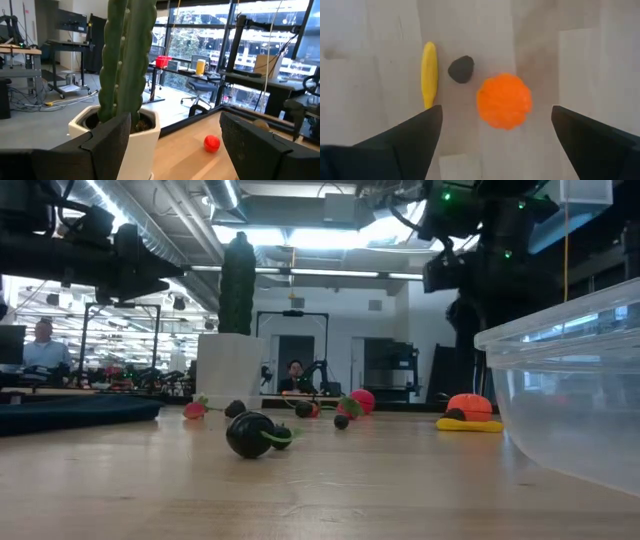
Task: Pick and placing Produce into tupperware
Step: Put the pumpkin into the transparent bin
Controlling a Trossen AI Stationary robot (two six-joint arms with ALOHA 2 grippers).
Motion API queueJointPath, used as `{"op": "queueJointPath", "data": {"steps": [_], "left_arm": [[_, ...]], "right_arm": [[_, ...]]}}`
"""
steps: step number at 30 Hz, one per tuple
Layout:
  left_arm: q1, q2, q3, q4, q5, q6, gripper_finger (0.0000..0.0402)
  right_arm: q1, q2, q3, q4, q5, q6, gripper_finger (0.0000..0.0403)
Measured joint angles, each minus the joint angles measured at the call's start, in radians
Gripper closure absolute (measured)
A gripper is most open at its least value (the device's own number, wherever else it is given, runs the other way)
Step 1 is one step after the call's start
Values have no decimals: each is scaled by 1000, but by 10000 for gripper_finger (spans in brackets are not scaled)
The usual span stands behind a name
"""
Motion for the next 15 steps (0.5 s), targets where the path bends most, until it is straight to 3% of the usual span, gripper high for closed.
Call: {"op": "queueJointPath", "data": {"steps": [15], "left_arm": [[0,0,0,-62,0,0,104]], "right_arm": [[-36,113,0,57,0,-2,30]]}}
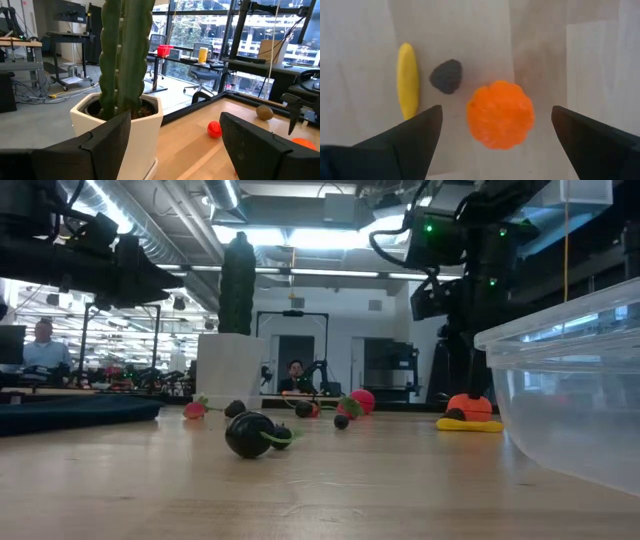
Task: Pick and placing Produce into tupperware
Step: Put the pumpkin into the transparent bin
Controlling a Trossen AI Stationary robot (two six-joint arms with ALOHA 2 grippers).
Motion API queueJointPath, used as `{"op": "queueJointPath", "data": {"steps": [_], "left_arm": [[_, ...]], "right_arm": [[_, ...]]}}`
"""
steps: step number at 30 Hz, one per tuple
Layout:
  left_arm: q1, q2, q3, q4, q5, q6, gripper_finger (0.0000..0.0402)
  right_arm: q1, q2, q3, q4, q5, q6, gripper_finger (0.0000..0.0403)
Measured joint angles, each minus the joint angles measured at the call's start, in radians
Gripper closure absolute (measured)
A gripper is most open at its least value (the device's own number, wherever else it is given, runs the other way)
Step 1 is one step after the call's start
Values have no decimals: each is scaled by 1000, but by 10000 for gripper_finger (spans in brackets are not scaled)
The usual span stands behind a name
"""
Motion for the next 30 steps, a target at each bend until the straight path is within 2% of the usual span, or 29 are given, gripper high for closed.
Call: {"op": "queueJointPath", "data": {"steps": [8,16,30], "left_arm": [[0,0,0,0,0,0,104],[0,0,0,0,0,0,104],[0,0,0,-1,0,0,104]], "right_arm": [[-40,1,0,-3,-45,-21,30],[-51,8,0,0,-47,-26,30],[-52,129,0,39,-50,-47,30]]}}
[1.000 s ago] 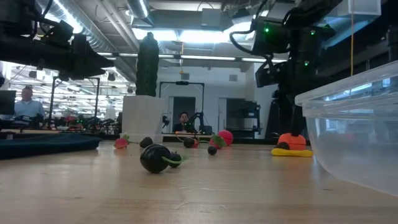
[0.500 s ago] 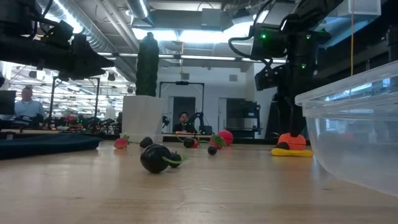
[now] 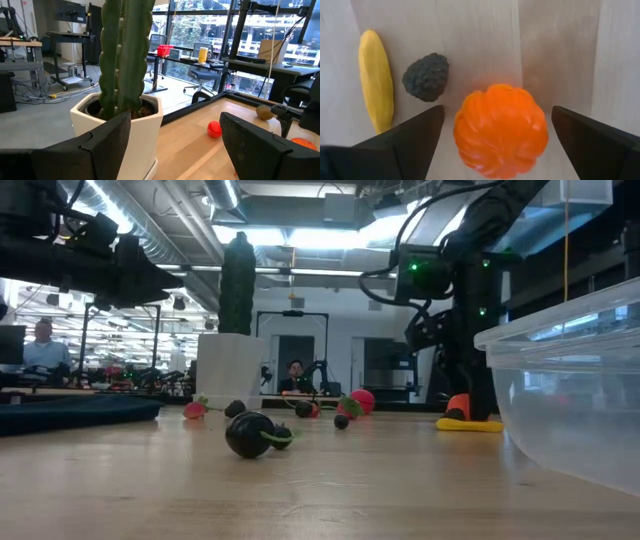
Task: Pick and placing Produce into tupperware
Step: Put the pumpkin into the transparent bin
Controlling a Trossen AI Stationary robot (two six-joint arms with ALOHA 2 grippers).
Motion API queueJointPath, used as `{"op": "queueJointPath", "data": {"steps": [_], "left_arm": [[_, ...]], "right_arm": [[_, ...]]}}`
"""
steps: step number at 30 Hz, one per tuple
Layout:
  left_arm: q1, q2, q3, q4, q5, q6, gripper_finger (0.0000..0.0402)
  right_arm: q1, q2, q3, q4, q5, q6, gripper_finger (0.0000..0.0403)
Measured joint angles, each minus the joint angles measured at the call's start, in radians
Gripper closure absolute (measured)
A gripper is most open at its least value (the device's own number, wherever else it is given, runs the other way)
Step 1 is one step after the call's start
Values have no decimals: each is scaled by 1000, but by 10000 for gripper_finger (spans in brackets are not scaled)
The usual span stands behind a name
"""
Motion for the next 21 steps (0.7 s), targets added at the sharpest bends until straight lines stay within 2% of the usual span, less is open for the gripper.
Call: {"op": "queueJointPath", "data": {"steps": [8,19,21], "left_arm": [[0,0,0,0,0,0,104],[0,0,0,0,0,0,104],[0,0,0,0,0,0,104]], "right_arm": [[0,5,1,-6,-2,13,42],[1,7,0,-15,-11,26,144],[2,7,0,-15,-11,26,152]]}}
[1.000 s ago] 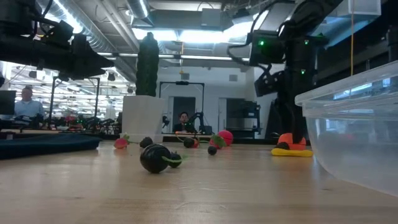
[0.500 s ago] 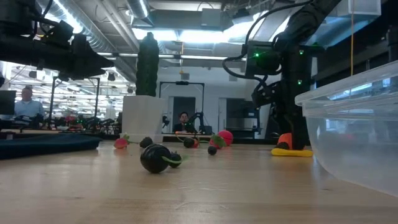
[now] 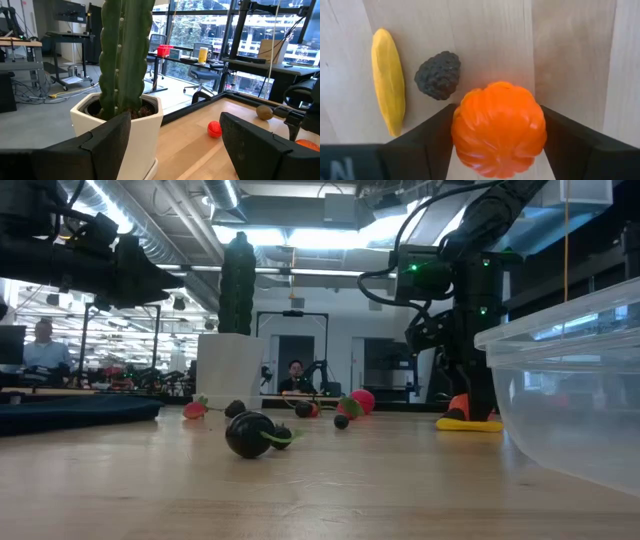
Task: Pick and placing Produce into tupperware
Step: Put the pumpkin into the transparent bin
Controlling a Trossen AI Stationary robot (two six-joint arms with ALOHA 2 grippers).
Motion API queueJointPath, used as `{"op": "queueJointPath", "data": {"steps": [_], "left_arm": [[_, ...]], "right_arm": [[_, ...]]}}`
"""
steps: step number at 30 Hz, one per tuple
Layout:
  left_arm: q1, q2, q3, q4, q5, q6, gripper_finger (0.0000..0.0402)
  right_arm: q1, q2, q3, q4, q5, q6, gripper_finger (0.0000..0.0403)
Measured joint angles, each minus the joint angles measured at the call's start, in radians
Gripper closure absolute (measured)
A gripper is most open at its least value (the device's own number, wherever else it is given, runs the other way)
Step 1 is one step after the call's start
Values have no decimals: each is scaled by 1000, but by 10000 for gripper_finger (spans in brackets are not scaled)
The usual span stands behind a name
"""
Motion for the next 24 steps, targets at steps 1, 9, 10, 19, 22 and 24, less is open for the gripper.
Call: {"op": "queueJointPath", "data": {"steps": [1,9,10,19,22,24], "left_arm": [[0,0,0,0,0,0,104],[0,0,0,0,0,0,104],[0,0,0,0,0,0,104],[0,0,0,0,0,0,104],[0,0,0,0,0,0,104],[0,0,0,0,0,0,104]], "right_arm": [[0,0,0,0,1,-1,152],[1,0,0,-4,7,97,137],[4,0,0,-4,10,103,130],[9,0,-1,-4,17,124,152],[9,-5,-2,-5,16,125,152],[9,-19,-4,-12,22,128,152]]}}
